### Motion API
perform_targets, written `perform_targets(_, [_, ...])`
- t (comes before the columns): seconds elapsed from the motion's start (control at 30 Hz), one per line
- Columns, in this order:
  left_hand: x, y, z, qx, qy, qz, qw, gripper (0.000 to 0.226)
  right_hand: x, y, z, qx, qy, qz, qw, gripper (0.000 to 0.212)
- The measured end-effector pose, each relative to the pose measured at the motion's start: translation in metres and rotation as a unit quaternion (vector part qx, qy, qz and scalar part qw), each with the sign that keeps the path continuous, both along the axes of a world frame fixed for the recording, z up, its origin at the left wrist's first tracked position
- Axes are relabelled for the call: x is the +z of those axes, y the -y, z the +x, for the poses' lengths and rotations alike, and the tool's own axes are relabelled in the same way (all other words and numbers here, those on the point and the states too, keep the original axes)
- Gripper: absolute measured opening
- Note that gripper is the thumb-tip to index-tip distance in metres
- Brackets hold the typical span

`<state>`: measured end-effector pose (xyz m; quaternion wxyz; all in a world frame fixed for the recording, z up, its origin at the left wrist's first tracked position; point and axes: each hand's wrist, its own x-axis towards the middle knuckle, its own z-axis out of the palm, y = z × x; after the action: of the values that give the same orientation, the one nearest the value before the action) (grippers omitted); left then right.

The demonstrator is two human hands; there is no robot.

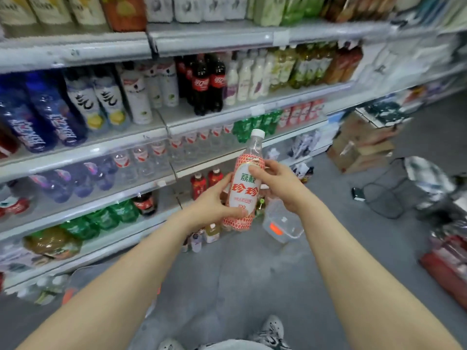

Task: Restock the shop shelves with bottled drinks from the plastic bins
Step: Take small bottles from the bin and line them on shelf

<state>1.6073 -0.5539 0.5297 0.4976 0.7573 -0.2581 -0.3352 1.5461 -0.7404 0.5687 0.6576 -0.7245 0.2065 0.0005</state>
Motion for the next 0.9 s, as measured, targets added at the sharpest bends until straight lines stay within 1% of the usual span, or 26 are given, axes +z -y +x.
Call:
perform_targets(0.13, [0.003, 0.085, -0.02, -0.037, 0.007, -0.009, 0.999, 0.102, 0.007, 0.079, -0.036, -0.045, 0.017, -0.004, 0.999, 0.037])
perform_targets(0.3, [0.007, 0.206, -0.052, -0.098, 0.017, -0.037, 0.994, 0.092, 0.009, 0.189, -0.088, -0.104, 0.037, -0.028, 0.993, 0.021])
perform_targets(0.37, [0.006, 0.252, -0.065, -0.125, 0.012, -0.04, 0.991, 0.093, 0.009, 0.23, -0.109, -0.128, 0.038, -0.039, 0.99, 0.016])
perform_targets(0.5, [0.001, 0.333, -0.092, -0.158, -0.007, -0.047, 0.986, 0.092, 0.007, 0.302, -0.145, -0.169, 0.03, -0.043, 0.984, 0.025])
perform_targets(0.57, [0.0, 0.369, -0.101, -0.172, -0.014, -0.041, 0.984, 0.094, 0.005, 0.332, -0.16, -0.188, 0.027, -0.038, 0.981, 0.025])
perform_targets(0.73, [-0.01, 0.452, -0.103, -0.223, -0.031, -0.019, 0.974, 0.101, -0.008, 0.401, -0.178, -0.245, 0.024, -0.017, 0.969, 0.031])
perform_targets(0.9, [-0.021, 0.538, -0.086, -0.251, -0.042, -0.025, 0.967, 0.09, -0.017, 0.481, -0.166, -0.267, 0.016, -0.018, 0.963, 0.032])
